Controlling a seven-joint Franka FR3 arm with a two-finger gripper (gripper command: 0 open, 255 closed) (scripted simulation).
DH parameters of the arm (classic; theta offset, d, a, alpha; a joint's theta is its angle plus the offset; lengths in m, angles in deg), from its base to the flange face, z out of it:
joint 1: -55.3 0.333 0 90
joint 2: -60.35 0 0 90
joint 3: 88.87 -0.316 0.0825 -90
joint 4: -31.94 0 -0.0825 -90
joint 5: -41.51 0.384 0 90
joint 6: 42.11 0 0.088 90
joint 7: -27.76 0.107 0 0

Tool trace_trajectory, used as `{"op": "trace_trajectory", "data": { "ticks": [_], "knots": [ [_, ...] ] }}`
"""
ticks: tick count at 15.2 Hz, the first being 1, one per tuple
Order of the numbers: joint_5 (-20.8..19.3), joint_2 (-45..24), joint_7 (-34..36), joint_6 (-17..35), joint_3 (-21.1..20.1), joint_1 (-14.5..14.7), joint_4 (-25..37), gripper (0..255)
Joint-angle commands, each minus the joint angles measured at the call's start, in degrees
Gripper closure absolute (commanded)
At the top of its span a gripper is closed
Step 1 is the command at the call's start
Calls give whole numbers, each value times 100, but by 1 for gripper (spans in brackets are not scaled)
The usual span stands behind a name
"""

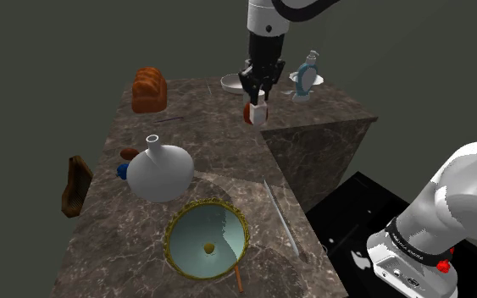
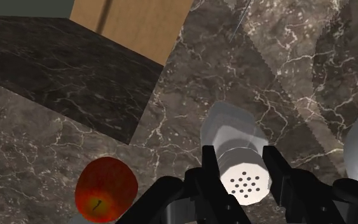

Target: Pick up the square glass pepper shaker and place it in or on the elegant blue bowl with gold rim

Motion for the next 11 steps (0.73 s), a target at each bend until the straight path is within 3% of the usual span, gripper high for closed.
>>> {"op": "trace_trajectory", "data": {
  "ticks": [1, 11],
  "knots": [
    [56, 88, 247, -56, -157, 109, -37, 255],
    [252, 94, 1612, -393, -1064, 633, 282, 255]
  ]
}}
